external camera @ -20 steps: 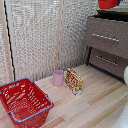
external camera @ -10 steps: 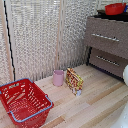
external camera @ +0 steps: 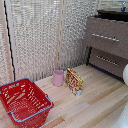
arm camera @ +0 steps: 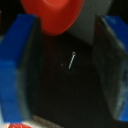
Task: Transport the gripper mindfully toward the orange-red bowl and clasp it to elevate with ease. Ensure your robot's arm aligns efficiently with the top drawer's opening. Carefully slide the orange-red bowl into the designated spot with precision. After confirmation, withdraw the gripper gently. Close the drawer smoothly by transitioning the gripper to its handle.
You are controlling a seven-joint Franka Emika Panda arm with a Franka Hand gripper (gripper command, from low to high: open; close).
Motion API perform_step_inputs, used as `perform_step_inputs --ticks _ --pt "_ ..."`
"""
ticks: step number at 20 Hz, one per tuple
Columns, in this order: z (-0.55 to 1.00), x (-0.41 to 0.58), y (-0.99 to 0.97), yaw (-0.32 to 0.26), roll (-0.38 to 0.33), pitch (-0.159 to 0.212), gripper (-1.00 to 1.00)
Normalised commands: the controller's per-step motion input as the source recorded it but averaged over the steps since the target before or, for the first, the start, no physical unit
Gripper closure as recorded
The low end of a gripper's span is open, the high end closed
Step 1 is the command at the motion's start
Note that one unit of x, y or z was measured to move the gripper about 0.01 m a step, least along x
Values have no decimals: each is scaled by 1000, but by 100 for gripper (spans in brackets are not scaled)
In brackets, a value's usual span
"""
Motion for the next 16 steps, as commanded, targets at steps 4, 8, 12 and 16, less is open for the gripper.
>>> perform_step_inputs --ticks 4,8,12,16 --pt "19 -105 222 20 -39 -51 -100" --pt "170 -1 355 128 -87 -4 -100" --pt "233 0 296 167 -97 6 -100" --pt "169 46 226 195 -112 7 -100"
